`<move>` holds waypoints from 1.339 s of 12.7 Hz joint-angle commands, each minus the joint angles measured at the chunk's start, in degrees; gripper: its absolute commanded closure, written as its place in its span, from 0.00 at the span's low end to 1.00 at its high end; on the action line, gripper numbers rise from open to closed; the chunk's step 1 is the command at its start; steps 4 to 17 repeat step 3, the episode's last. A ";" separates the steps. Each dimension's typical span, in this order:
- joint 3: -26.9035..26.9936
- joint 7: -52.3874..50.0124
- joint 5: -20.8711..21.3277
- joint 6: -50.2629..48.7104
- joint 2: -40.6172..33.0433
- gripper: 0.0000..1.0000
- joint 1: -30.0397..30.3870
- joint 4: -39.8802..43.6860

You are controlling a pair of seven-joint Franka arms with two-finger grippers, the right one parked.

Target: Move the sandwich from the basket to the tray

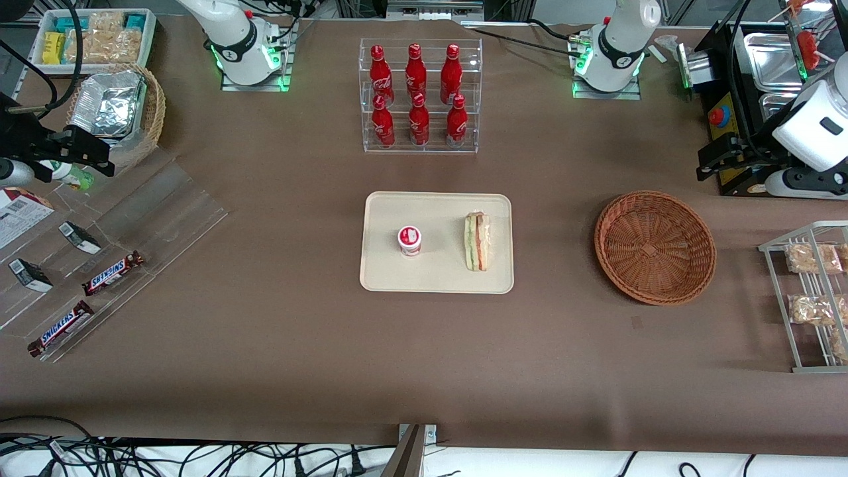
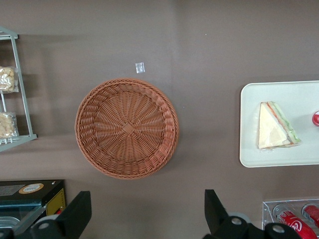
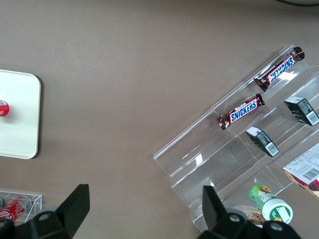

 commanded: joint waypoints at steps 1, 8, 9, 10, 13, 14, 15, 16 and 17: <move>1.35 2.41 -1.02 -0.56 -1.69 0.00 -0.72 -1.65; 1.35 2.68 -1.02 -0.56 -1.69 0.00 -0.54 -1.56; 1.35 2.68 -1.02 -0.56 -1.69 0.00 -0.54 -1.56; 1.35 2.68 -1.02 -0.56 -1.69 0.00 -0.54 -1.56; 1.35 2.68 -1.02 -0.56 -1.69 0.00 -0.54 -1.56; 1.35 2.68 -1.02 -0.56 -1.69 0.00 -0.54 -1.56; 1.35 2.68 -1.02 -0.56 -1.69 0.00 -0.54 -1.56; 1.35 2.68 -1.02 -0.56 -1.69 0.00 -0.54 -1.56; 1.35 2.68 -1.02 -0.56 -1.69 0.00 -0.54 -1.56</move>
